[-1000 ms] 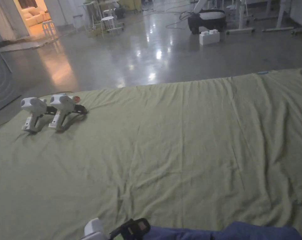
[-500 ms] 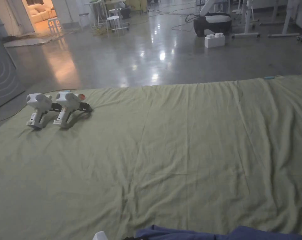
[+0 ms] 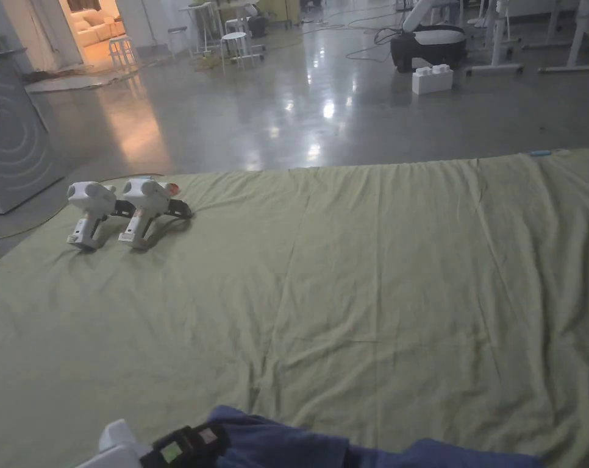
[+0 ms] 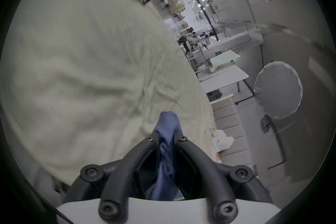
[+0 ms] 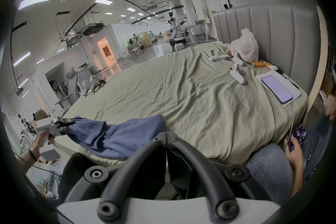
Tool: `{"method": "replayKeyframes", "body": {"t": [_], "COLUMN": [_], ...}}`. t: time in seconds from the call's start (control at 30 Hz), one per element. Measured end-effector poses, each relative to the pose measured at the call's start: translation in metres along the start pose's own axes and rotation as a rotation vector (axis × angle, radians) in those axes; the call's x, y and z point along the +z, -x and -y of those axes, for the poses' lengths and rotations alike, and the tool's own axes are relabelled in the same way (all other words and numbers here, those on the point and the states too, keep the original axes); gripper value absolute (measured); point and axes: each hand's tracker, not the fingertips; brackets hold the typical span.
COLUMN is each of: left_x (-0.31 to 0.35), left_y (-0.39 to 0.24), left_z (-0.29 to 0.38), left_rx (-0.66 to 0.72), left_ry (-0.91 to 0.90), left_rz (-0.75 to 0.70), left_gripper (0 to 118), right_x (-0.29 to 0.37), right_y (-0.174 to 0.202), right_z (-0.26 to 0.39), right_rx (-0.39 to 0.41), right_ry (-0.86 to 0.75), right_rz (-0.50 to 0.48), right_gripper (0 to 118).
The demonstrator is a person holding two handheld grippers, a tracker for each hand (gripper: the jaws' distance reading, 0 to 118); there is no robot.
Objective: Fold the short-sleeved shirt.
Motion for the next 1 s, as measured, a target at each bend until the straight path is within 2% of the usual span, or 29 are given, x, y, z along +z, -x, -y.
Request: {"method": "replayKeyframes", "body": {"t": [0.03,0.13,0.2,0.27,0.4,0.47,0.6,0.63,0.67,0.7,0.73,0.77,0.8,0.83,0.9,0.93,1.0], "left_x": [0.018,0.027,0.009,-0.017,-0.092,-0.130,-0.181,-0.190,-0.197,-0.201,-0.204,-0.195,-0.187,-0.175,-0.158,-0.151,-0.148], "left_y": [-0.060,-0.090,-0.092,-0.121,-0.157,-0.175,-0.203,-0.208,-0.209,-0.210,-0.213,-0.214,-0.216,-0.214,-0.213,-0.210,-0.201], "left_z": [0.009,0.004,0.009,0.028,0.075,0.106,0.160,0.171,0.176,0.177,0.176,0.170,0.163,0.151,0.135,0.127,0.122], "left_rx": [-0.070,-0.115,-0.156,-0.172,-0.285,-0.379,-0.585,-0.625,-0.637,-0.630,-0.590,-0.535,-0.493,-0.463,-0.431,-0.443,-0.462], "left_ry": [0.005,-0.010,-0.003,0.070,0.219,0.317,0.458,0.469,0.488,0.504,0.550,0.521,0.475,0.438,0.365,0.306,0.271], "left_rz": [-0.043,-0.038,0.011,0.070,0.046,0.055,0.013,0.002,0.017,0.002,0.025,0.074,0.112,0.161,0.213,0.159,0.061], "left_gripper": [11,11,11,11,11,11,12,18,29,48,74,81,80,68,23,7,3], "right_x": [-0.002,-0.006,-0.007,-0.007,0.000,0.008,0.020,0.021,0.022,0.021,0.021,0.021,0.022,0.022,0.021,0.020,0.017], "right_y": [-0.002,-0.006,-0.005,-0.004,-0.006,-0.009,-0.025,-0.028,-0.031,-0.033,-0.035,-0.035,-0.036,-0.037,-0.038,-0.038,-0.039], "right_z": [0.000,0.005,0.005,0.007,0.008,0.008,0.017,0.020,0.023,0.025,0.027,0.027,0.028,0.029,0.030,0.031,0.032], "right_rx": [-0.012,-0.039,-0.049,-0.055,-0.041,-0.036,-0.089,-0.101,-0.119,-0.130,-0.134,-0.136,-0.135,-0.132,-0.121,-0.116,-0.108], "right_ry": [0.002,-0.003,-0.009,-0.014,-0.020,-0.028,-0.047,-0.047,-0.047,-0.045,-0.041,-0.040,-0.040,-0.038,-0.029,-0.020,-0.003], "right_rz": [-0.006,-0.016,-0.019,-0.023,-0.014,0.008,0.044,0.052,0.065,0.072,0.073,0.074,0.072,0.068,0.061,0.057,0.053], "right_gripper": [0,0,0,0,0,0,0,0,0,0,0,0,0,0,0,0,0]}}
